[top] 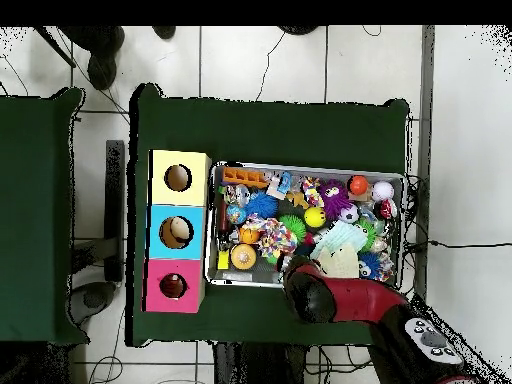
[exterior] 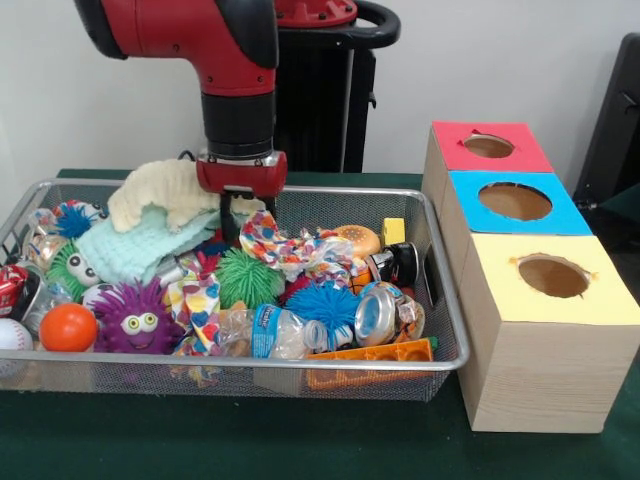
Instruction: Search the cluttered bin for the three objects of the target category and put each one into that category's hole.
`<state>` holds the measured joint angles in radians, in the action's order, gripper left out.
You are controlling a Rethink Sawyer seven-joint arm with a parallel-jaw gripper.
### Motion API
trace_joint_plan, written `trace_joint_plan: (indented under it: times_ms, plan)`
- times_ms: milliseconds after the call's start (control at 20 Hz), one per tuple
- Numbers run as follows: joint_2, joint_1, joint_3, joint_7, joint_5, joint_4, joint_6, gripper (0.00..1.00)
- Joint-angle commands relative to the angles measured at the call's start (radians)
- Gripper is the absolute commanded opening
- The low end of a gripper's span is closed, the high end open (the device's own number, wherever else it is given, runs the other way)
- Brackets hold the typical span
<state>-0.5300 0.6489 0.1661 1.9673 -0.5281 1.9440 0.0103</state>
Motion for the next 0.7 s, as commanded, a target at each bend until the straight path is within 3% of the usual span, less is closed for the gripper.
trace_joint_plan:
  times_ms: [50,400,600,700]
  plan:
    - [0.108,0.005,0.043,0.225,0.077,0.112,-0.076,1.00]
    - [0.133,-0.030,0.013,0.195,0.115,0.130,-0.131,1.00]
    - [0.170,-0.005,0.041,0.187,0.104,0.127,-0.199,1.00]
    - [0.126,-0.013,0.059,0.197,0.143,0.145,-0.150,1.00]
